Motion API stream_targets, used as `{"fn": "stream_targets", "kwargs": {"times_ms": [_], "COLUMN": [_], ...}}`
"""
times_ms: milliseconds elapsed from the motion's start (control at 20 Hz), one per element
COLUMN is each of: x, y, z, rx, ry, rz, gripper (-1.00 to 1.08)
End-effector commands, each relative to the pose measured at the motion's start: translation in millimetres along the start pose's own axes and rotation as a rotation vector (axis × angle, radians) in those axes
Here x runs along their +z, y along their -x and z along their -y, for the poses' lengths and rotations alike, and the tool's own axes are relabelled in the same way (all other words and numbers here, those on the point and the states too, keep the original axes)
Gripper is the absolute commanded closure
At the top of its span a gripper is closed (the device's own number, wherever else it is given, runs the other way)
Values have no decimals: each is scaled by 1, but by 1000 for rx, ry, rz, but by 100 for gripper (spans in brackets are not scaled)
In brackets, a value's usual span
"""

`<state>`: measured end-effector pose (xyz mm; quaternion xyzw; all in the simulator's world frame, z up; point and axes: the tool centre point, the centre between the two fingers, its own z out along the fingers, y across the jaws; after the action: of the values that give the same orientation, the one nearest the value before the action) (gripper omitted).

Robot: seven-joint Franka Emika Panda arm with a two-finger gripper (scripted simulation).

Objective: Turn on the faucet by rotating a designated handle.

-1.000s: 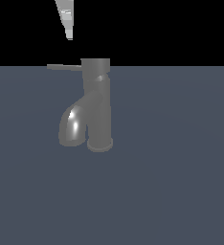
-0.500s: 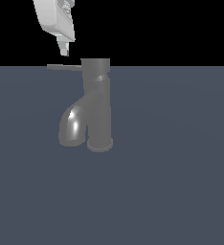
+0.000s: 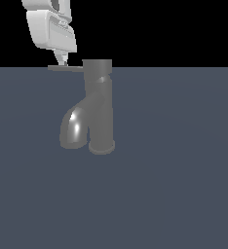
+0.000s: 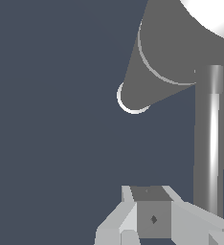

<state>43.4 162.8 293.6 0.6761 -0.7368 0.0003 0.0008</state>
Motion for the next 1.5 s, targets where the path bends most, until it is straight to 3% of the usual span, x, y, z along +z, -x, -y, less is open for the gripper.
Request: {"fn": "stream_targets", "kwargs": {"times_ms": [0,500,1450], "x": [4,8,9], "y": [3,6,4], "z": [2,4,-54], "rx": [23,42,42], "ry": [-1,0,-1], "rz": [1,1,1], "gripper": [108,108,108]}}
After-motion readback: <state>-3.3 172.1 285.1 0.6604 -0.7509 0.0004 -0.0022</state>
